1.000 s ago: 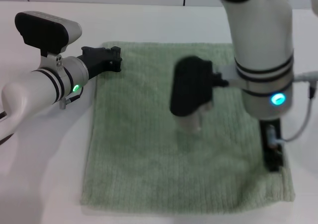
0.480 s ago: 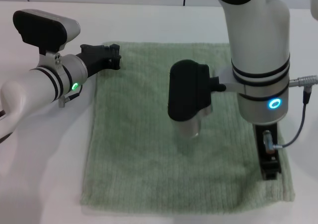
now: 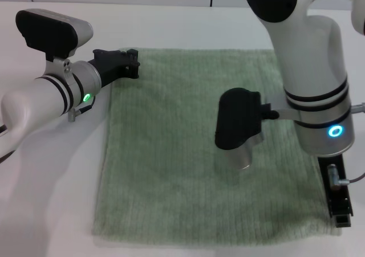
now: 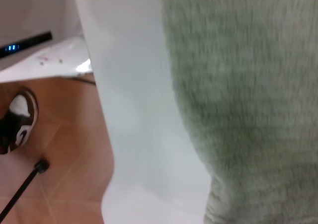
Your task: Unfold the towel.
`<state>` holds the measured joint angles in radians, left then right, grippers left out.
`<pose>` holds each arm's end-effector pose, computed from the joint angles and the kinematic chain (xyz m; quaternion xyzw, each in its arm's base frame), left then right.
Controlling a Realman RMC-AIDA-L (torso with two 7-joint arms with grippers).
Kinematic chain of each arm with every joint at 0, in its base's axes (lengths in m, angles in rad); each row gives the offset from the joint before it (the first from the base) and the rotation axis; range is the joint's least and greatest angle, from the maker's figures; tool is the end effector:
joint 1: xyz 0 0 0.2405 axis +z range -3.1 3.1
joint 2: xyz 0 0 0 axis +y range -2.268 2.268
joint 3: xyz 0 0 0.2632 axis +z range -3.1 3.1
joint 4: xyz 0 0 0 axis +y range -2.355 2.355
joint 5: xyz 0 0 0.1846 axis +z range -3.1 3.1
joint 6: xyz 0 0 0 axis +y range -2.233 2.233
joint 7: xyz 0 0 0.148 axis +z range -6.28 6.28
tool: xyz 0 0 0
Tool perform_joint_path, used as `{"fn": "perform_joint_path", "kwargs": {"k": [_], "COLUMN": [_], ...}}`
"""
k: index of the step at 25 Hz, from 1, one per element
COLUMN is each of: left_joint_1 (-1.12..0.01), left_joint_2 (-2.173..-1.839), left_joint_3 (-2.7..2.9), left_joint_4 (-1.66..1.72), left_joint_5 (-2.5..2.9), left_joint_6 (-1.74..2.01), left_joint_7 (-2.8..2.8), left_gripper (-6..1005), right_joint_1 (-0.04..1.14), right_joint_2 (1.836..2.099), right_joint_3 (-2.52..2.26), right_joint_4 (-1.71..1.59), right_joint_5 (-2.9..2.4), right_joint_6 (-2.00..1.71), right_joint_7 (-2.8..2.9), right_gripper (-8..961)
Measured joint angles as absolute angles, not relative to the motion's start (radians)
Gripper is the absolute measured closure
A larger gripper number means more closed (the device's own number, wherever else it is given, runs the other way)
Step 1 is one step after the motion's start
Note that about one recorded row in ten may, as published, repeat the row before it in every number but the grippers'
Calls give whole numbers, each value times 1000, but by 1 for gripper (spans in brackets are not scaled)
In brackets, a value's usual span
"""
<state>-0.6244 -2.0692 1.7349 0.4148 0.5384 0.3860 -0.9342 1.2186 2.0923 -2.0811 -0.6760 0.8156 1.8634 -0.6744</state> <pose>-0.2644 0.3957 -0.0665 -0.8347 -0.3263 -0.1471 0.4186 0.1501 0.2952 -0.0596 0.8082 -0.1007 0.5686 0.1154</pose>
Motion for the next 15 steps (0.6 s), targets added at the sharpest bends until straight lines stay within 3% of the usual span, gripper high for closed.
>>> {"fn": "perform_joint_path", "kwargs": {"k": [9,14,15], "left_joint_1": [-620,-616,-610], "left_joint_2": [-2069,-2068,-2067], "left_joint_3": [1735,1734,1733], "left_joint_4": [416,416,425], "left_joint_5": [538,534,532], "left_joint_6": [387,388,390], "left_joint_7": [-934,-934,-934], "left_gripper": [1001,1001,1001], "right_joint_1": [1155,1032,964], "right_joint_2": [2082,2080,2082], "right_joint_3": [-1867,-1806,-1790], "right_joint_4": [-978,-1200,-1260], "right_joint_5": [708,671,647], "right_joint_6": [1752,1554,1445], "right_joint_7": [-677,-688,-693], "right_gripper": [656,656,656]}}
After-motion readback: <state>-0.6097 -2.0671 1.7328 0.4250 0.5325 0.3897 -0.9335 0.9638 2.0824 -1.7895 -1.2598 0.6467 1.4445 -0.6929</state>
